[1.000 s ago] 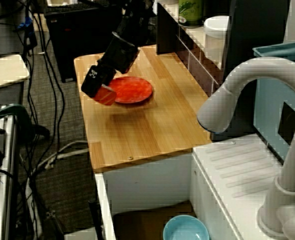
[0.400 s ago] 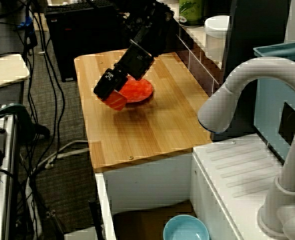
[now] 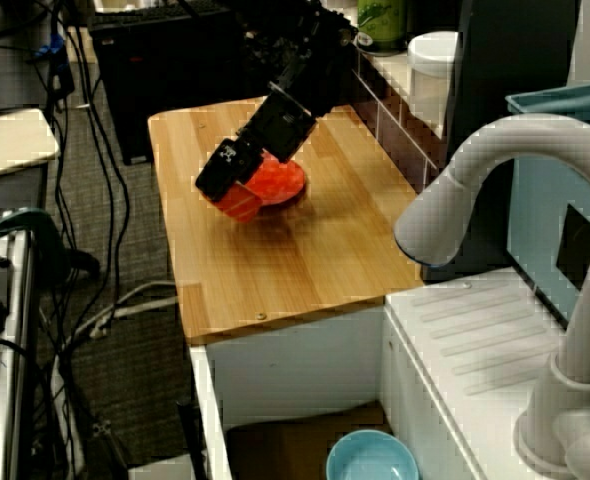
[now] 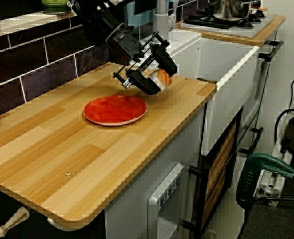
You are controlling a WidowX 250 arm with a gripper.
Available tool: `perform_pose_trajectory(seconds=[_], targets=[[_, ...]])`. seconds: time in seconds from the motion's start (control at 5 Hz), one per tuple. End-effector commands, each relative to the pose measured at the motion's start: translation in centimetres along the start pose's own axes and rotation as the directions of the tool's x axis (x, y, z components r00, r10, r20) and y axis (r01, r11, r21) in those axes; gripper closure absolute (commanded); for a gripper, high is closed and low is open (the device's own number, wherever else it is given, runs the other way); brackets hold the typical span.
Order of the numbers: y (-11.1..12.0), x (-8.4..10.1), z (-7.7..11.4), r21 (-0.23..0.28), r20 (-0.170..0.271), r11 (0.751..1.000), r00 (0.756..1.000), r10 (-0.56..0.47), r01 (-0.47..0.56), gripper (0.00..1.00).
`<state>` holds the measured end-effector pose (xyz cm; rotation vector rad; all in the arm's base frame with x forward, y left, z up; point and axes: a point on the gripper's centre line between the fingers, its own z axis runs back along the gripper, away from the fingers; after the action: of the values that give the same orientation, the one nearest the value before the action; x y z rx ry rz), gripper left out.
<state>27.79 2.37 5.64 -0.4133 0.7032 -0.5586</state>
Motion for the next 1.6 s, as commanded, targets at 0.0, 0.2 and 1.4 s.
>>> perform_pose_trajectory(seconds=[0.0, 0.2, 1.4], targets=[[-2.0, -0.2, -0.3, 0.090, 0.053, 0.996, 0.999, 0.007, -0.011, 1.00], [-2.7, 0.0, -0.7, 0.092, 0.047, 0.996, 0.999, 0.001, -0.006, 1.00], [-4.9, 1.9, -2.6, 0.038, -0.025, 0.999, 0.999, -0.029, 0.030, 1.00]])
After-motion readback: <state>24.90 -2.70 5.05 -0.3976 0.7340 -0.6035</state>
